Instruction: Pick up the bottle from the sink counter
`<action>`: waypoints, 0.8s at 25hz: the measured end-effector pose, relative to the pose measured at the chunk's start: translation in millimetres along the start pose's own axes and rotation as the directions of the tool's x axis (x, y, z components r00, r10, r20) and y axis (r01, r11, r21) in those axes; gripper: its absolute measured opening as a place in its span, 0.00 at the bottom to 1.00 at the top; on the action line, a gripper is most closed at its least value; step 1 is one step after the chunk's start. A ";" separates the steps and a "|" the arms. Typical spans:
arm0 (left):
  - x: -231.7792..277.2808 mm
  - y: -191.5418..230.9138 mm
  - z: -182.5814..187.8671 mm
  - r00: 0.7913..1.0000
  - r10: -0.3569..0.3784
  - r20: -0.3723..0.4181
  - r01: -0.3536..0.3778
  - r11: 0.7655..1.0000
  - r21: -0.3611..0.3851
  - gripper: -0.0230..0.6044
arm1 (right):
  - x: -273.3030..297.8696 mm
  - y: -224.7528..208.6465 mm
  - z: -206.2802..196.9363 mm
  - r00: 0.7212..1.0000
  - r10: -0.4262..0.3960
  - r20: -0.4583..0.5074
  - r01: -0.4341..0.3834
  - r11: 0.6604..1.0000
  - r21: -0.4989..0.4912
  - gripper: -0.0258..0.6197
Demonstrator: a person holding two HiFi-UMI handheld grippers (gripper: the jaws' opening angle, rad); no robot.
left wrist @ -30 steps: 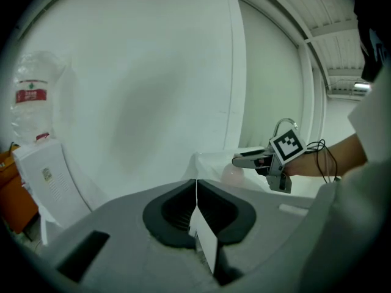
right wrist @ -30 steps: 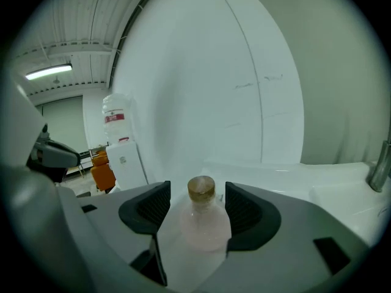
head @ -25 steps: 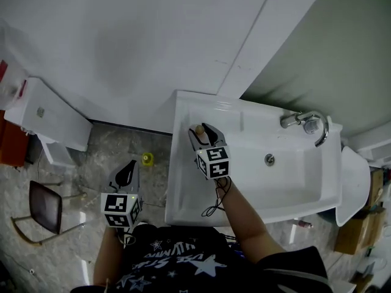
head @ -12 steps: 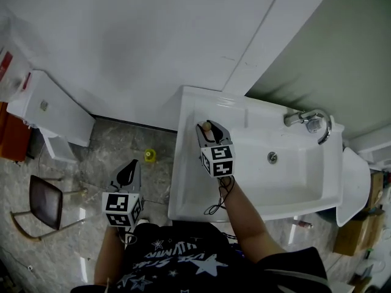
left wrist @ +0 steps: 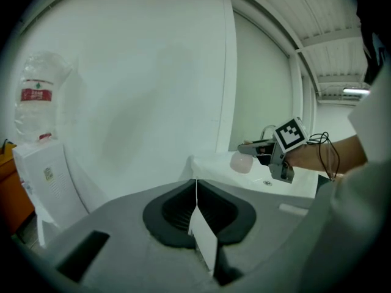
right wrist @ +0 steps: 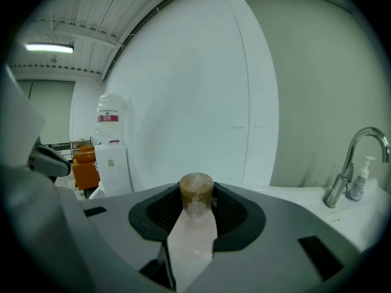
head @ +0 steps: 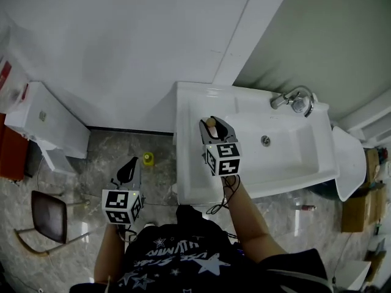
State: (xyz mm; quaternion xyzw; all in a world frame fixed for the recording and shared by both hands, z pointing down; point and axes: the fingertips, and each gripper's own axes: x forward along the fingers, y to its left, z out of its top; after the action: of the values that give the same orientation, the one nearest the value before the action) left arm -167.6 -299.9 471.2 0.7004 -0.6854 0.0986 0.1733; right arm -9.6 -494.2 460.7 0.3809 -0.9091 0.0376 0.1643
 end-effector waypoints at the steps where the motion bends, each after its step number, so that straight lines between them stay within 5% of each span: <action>1: -5.6 -1.0 -0.7 1.000 -0.015 0.005 0.015 1.000 0.005 0.07 | -9.8 3.1 1.5 1.000 -0.014 0.004 0.014 1.000 0.010 0.26; 20: -129.9 -22.2 -54.2 0.954 -0.299 -0.009 0.299 0.950 0.094 0.07 | -210.2 111.1 -40.3 0.963 -0.270 0.002 0.268 0.957 0.110 0.26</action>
State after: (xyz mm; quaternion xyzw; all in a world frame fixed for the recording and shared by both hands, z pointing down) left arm -145.5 -159.2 469.9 0.8037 -0.5665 0.1013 0.1512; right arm 60.8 -264.9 436.2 0.5096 -0.8468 0.0610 0.1395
